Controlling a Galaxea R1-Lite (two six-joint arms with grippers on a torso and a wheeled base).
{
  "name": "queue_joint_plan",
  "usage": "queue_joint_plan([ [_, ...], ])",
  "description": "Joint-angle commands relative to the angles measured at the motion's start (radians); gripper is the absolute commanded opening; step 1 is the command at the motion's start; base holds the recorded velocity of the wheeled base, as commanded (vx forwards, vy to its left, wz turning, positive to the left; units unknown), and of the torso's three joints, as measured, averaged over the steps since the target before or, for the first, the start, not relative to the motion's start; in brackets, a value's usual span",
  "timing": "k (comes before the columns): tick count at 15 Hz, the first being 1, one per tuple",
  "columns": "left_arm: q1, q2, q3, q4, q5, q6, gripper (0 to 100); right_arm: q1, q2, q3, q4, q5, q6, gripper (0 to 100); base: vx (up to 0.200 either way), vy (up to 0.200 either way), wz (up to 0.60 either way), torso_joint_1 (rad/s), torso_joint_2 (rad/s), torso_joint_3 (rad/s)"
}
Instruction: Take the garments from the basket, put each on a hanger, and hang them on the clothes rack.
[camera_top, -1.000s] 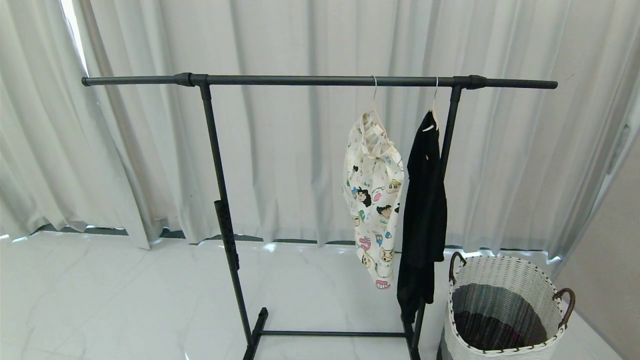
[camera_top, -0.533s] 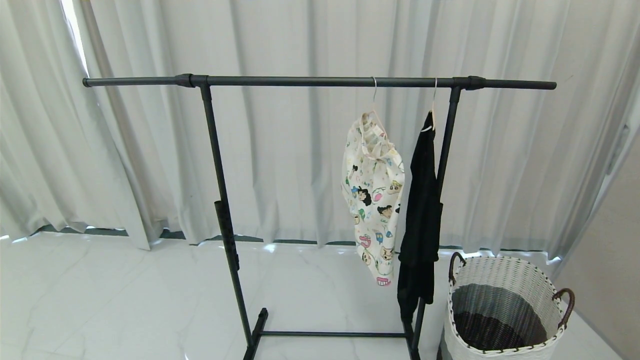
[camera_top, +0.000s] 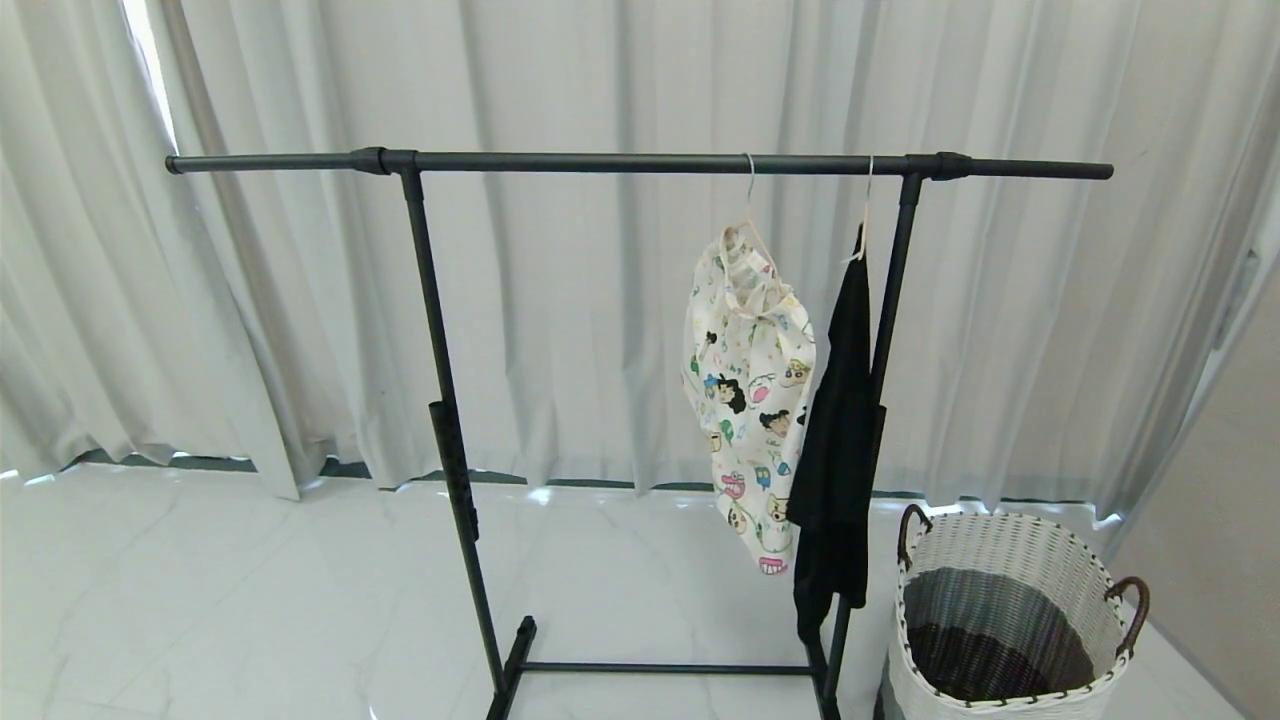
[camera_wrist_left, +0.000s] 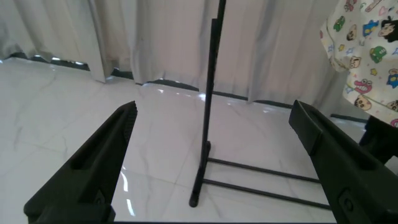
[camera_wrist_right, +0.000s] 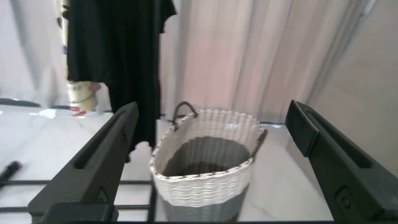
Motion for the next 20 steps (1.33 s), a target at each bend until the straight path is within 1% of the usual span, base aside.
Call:
queue_joint_plan([
  [1, -0.005, 0.004, -0.002, 0.0, 0.003, -0.017, 100, 0.09, 0.006, 0.0, 0.005, -0.037, 0.031, 100, 0.0, 0.0, 0.0, 0.0, 0.0, 0.0],
  [2, -0.005, 0.004, -0.002, 0.0, 0.003, -0.02, 100, 0.077, 0.003, 0.0, 0.005, -0.072, 0.046, 100, 0.0, 0.0, 0.0, 0.0, 0.0, 0.0],
  [4, -0.022, 0.003, -0.002, 0.0, 0.003, -0.005, 100, 0.074, 0.003, 0.0, 0.009, -0.078, 0.064, 100, 0.0, 0.0, 0.0, 0.0, 0.0, 0.0],
  [5, -0.059, -0.01, -0.002, 0.0, -0.001, 0.032, 100, 0.053, 0.004, 0.0, 0.017, -0.083, 0.064, 100, 0.0, 0.0, 0.0, 0.0, 0.0, 0.0],
  [6, -0.119, -0.025, -0.002, 0.001, -0.003, 0.041, 100, 0.008, 0.018, 0.0, 0.023, -0.085, 0.066, 100, 0.0, 0.0, 0.0, 0.0, 0.0, 0.0],
  [7, -0.136, -0.026, -0.002, 0.001, -0.003, 0.043, 100, 0.001, 0.024, 0.0, 0.023, -0.078, 0.063, 100, 0.0, 0.0, 0.0, 0.0, 0.0, 0.0],
  [8, -0.119, -0.048, -0.002, 0.001, -0.003, 0.041, 100, 0.002, -0.003, 0.0, 0.023, -0.08, 0.06, 100, 0.0, 0.0, 0.0, 0.0, 0.0, 0.0],
  [9, -0.105, -0.091, -0.002, 0.001, -0.001, 0.037, 100, -0.03, -0.016, 0.0, 0.023, -0.089, 0.06, 100, 0.0, 0.0, 0.0, 0.0, 0.0, 0.0],
  [10, -0.102, -0.089, -0.002, 0.0, 0.002, 0.02, 100, -0.054, -0.016, 0.0, 0.023, -0.092, 0.064, 100, 0.0, 0.0, 0.0, 0.0, 0.0, 0.0],
  [11, -0.102, -0.089, -0.002, 0.0, 0.0, 0.014, 100, -0.045, -0.016, 0.0, 0.019, -0.08, 0.066, 100, 0.0, 0.0, 0.0, 0.0, 0.0, 0.0],
  [13, -0.102, -0.089, -0.002, 0.001, -0.001, 0.025, 100, -0.045, -0.016, 0.0, 0.023, 0.017, 0.067, 100, 0.0, 0.0, 0.0, 0.0, 0.0, 0.0],
  [14, -0.102, -0.089, -0.002, 0.001, -0.001, 0.02, 100, -0.045, -0.016, 0.0, 0.023, 0.089, 0.063, 100, 0.0, 0.0, 0.0, 0.0, 0.0, 0.0],
  [15, -0.102, -0.089, -0.002, 0.001, -0.001, 0.017, 100, -0.045, -0.016, 0.0, 0.025, 0.116, 0.067, 100, 0.0, 0.0, 0.0, 0.0, 0.0, 0.0],
  [16, -0.102, -0.091, -0.002, 0.001, -0.001, 0.014, 100, -0.045, -0.016, 0.0, 0.06, 0.159, 0.083, 100, 0.0, 0.0, 0.0, 0.0, 0.0, 0.0],
  [17, -0.102, -0.091, -0.002, 0.001, 0.0, 0.011, 100, -0.042, -0.016, -0.003, 0.094, 0.159, 0.093, 100, 0.0, 0.0, 0.0, 0.0, 0.0, 0.0],
  [18, -0.102, -0.091, -0.002, 0.0, 0.002, 0.003, 100, -0.042, -0.016, -0.003, 0.092, 0.159, 0.127, 100, 0.0, 0.0, 0.0, 0.0, 0.0, 0.0],
  [20, -0.102, -0.091, -0.002, 0.001, 0.003, -0.003, 100, -0.042, -0.016, -0.003, 0.094, 0.156, 0.153, 100, 0.0, 0.0, 0.0, 0.0, 0.0, 0.0],
])
